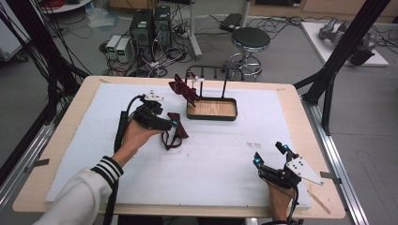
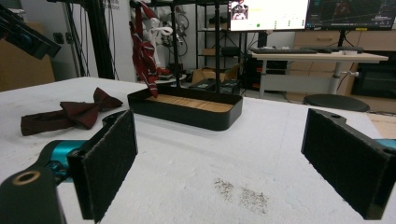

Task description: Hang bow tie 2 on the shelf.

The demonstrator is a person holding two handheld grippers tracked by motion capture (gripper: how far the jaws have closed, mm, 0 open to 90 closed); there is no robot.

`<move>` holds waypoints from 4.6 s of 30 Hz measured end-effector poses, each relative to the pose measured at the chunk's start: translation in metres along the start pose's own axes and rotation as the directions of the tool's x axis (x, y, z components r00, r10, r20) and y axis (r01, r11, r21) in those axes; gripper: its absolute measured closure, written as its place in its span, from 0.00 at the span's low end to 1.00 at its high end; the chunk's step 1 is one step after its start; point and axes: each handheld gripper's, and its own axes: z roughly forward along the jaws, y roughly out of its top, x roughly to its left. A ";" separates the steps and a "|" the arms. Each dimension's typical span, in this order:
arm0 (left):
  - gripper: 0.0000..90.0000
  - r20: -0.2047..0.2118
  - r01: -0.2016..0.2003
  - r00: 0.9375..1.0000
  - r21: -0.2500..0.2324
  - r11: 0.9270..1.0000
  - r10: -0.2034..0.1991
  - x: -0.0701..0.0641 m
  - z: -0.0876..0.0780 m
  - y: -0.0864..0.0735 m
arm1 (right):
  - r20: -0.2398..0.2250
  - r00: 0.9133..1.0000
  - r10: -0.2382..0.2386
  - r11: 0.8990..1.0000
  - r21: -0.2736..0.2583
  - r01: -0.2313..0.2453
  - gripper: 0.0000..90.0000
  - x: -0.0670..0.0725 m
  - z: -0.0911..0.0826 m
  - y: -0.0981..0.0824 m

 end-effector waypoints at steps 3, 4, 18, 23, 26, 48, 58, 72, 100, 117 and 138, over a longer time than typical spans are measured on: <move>0.27 0.008 0.016 1.000 0.028 0.999 -0.016 -0.002 0.006 0.001 | 0.000 1.000 -0.002 1.000 0.000 0.002 0.11 0.000 0.000 0.000; 0.27 0.013 0.026 1.000 0.038 0.999 -0.027 -0.003 0.008 0.002 | 0.000 1.000 -0.003 1.000 0.000 0.003 0.11 0.000 0.000 0.000; 0.31 0.019 0.173 0.984 0.180 0.968 -0.180 0.003 0.043 0.001 | 0.000 1.000 -0.003 1.000 0.000 0.003 0.11 0.000 0.000 0.000; 0.33 0.005 0.202 0.978 0.198 0.959 -0.207 0.007 0.051 0.000 | -0.001 1.000 0.000 1.000 0.001 0.000 0.11 0.000 0.000 0.000; 0.33 -0.002 0.216 0.975 0.210 0.954 -0.221 0.008 0.056 0.000 | -0.001 1.000 0.000 1.000 0.001 0.000 0.11 0.000 0.000 0.000; 0.44 -0.009 0.238 0.970 0.270 0.933 -0.244 0.004 0.083 -0.004 | 0.000 1.000 0.001 1.000 0.000 -0.001 0.11 -0.001 0.000 0.000; 0.55 -0.010 0.242 0.969 0.268 0.933 -0.248 0.006 0.087 -0.005 | 0.000 1.000 0.007 1.000 0.001 -0.007 0.11 -0.001 0.000 0.000; 0.68 -0.034 0.236 0.971 0.280 0.930 -0.236 0.004 0.094 -0.010 | 0.000 1.000 0.007 1.000 0.000 -0.007 0.11 -0.002 0.000 0.000; 0.84 -0.039 0.190 0.982 0.185 0.964 -0.186 0.002 0.078 -0.009 | -0.001 1.000 0.009 1.000 -0.001 -0.009 0.11 -0.002 0.000 0.000; 0.85 0.039 0.083 0.996 0.083 0.993 -0.086 -0.007 0.040 0.000 | -0.001 1.000 0.009 1.000 0.005 -0.009 0.11 -0.001 0.000 0.000; 0.85 0.201 -0.104 0.973 -0.040 0.994 0.110 -0.030 0.015 0.037 | 0.000 1.000 0.006 1.000 0.004 -0.006 0.11 -0.001 0.000 0.000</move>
